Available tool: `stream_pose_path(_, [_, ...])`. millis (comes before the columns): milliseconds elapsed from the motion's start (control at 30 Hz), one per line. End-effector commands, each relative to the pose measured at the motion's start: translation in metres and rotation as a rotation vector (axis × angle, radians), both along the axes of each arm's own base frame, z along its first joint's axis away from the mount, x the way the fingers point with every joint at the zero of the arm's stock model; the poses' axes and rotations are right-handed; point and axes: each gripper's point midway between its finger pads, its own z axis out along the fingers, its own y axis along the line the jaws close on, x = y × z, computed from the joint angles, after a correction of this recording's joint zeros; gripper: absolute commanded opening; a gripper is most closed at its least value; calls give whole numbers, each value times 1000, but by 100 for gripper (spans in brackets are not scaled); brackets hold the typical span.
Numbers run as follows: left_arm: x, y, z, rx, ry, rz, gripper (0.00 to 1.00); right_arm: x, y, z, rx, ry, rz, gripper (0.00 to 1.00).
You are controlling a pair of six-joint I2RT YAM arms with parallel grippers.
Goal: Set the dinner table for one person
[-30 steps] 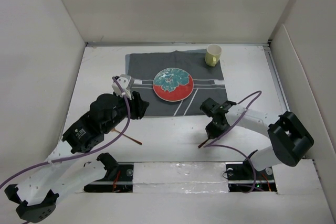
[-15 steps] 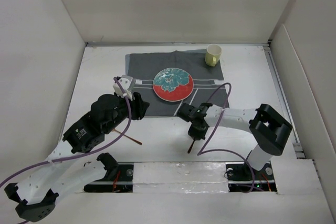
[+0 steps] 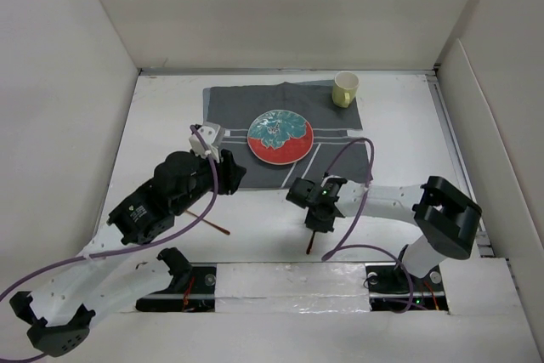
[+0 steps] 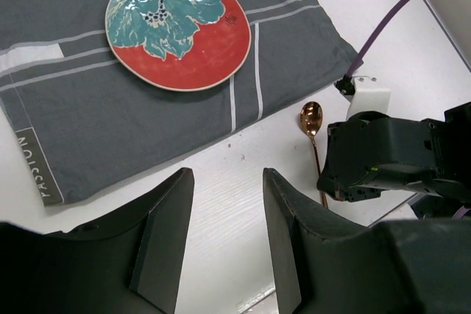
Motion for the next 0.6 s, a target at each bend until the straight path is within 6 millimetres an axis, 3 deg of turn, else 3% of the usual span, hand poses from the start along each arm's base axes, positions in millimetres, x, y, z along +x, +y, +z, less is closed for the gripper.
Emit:
stream_pose_path(0, [3, -10, 4, -57, -5, -2, 39, 19, -14, -11, -85, -65, 63, 19])
stream_pose_path(67, [5, -14, 1, -54, 10, -4, 39, 27, -12, -7, -85, -83, 70, 32])
stream_pose_path(167, [9, -18, -2, -50, 25, 0, 39, 42, -13, -4, -74, -117, 76, 38])
stream_pose_path(433, [19, -17, 0, -42, 25, 52, 39, 65, -29, -15, -85, -129, 48, 31])
stream_pose_path(567, [25, -15, 3, -27, 16, 77, 39, 58, -25, -23, -92, -93, 60, 24])
